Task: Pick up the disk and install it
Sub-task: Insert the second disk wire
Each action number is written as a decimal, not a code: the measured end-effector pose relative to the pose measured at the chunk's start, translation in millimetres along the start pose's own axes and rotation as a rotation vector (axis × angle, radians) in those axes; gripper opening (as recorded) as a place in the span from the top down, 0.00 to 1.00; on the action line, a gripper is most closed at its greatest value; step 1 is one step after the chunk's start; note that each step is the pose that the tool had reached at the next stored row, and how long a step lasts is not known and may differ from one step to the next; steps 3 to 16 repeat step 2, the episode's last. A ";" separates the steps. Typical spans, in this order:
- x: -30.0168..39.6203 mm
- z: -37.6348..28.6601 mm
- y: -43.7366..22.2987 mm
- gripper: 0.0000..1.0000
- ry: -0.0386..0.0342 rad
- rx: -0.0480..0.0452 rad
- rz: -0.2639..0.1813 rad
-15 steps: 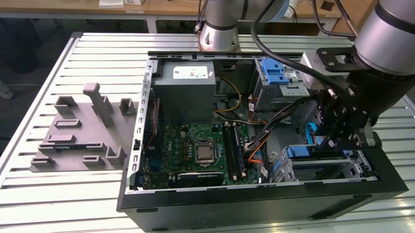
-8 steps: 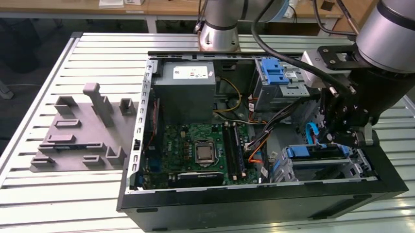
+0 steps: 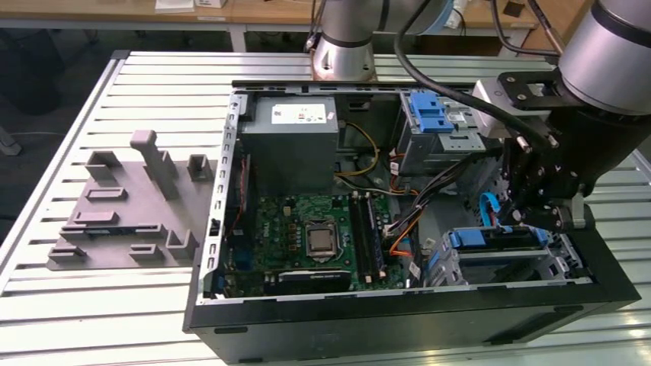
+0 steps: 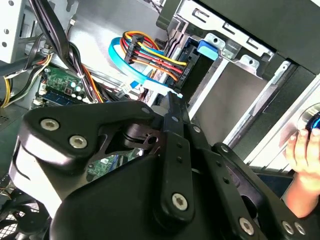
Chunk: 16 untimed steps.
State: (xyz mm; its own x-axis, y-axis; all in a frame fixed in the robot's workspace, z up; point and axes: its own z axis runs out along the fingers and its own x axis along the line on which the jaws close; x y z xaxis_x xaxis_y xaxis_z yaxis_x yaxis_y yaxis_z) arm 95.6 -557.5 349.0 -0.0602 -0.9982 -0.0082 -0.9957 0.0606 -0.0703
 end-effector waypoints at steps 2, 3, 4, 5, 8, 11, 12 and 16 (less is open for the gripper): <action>0.0 0.0 0.0 0.89 0.0000 0.0000 0.000; 0.0 0.0 0.0 0.89 0.0000 0.0000 0.000; 0.0 0.0 0.0 0.89 0.0000 0.0000 0.000; 0.0 0.0 0.0 0.89 0.0000 0.0000 0.000; 0.0 0.0 0.0 0.89 0.0000 0.0000 0.000; 0.0 0.0 0.0 0.89 0.0000 0.0000 0.000; 0.0 0.0 0.0 0.89 0.0000 0.0000 0.000; 0.0 0.0 0.0 0.89 0.0000 0.0000 0.000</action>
